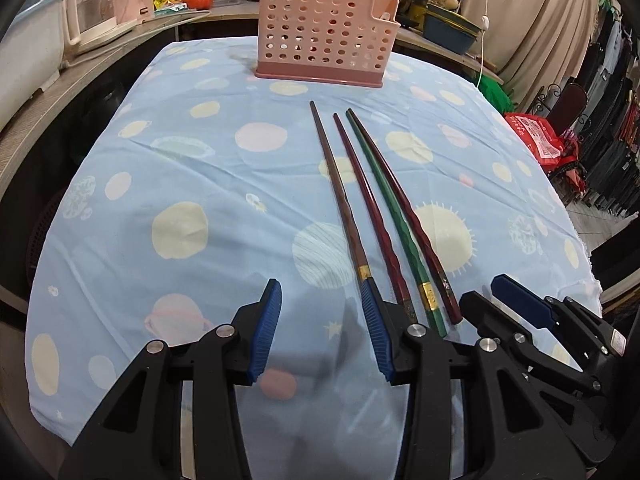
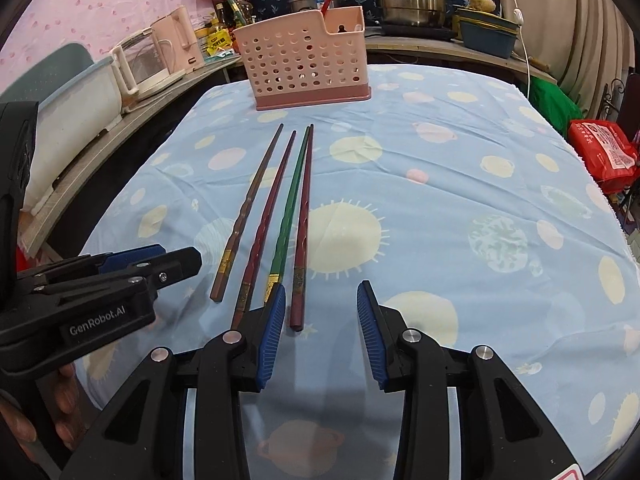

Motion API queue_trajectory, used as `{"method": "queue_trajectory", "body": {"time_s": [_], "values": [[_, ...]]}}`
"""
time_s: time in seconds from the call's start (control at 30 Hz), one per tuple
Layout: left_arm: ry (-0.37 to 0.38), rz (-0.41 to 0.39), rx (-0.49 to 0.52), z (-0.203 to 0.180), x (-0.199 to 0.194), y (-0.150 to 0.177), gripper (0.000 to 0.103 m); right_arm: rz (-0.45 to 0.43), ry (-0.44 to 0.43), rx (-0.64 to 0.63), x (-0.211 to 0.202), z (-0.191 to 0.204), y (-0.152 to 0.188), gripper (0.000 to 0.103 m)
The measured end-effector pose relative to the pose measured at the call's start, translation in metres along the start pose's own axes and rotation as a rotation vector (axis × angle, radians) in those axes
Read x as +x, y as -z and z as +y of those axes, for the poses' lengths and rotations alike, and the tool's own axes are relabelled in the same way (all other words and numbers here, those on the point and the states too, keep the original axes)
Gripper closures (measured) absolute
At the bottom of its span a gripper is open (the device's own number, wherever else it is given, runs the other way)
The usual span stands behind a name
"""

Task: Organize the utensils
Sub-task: 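Move both open tools back down to the remaining chopsticks, then grasp a brown chopstick with the left tool while the right tool grasps a dark-red chopstick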

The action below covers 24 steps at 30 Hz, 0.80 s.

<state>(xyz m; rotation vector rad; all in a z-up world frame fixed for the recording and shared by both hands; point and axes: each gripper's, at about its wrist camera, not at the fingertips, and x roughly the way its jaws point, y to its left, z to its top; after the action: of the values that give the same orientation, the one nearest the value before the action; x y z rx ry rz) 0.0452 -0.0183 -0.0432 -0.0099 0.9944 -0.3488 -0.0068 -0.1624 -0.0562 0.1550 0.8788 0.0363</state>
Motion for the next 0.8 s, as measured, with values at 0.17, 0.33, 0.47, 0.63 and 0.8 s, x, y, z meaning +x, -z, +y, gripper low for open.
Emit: {"method": "queue_trajectory", "body": {"time_s": [0.17, 0.33, 0.47, 0.63, 0.8], "values": [[0.001, 0.0, 0.009, -0.004, 0.003, 0.001, 0.062, 0.011, -0.004, -0.009, 0.006, 0.003, 0.001, 0.075], [0.004, 0.005, 0.014, -0.007, 0.006, 0.002, 0.058, 0.017, -0.007, -0.025, 0.011, 0.008, 0.002, 0.081], [0.011, 0.009, 0.017, -0.01, 0.007, 0.002, 0.057, 0.024, -0.009, -0.034, 0.015, 0.01, 0.003, 0.088], [0.006, 0.015, 0.018, -0.012, 0.012, 0.003, 0.057, 0.022, -0.007, -0.044, 0.018, 0.012, 0.003, 0.09], [-0.001, 0.011, 0.019, -0.014, 0.016, 0.003, 0.058, 0.021, -0.01, -0.046, 0.018, 0.012, 0.003, 0.09]]}}
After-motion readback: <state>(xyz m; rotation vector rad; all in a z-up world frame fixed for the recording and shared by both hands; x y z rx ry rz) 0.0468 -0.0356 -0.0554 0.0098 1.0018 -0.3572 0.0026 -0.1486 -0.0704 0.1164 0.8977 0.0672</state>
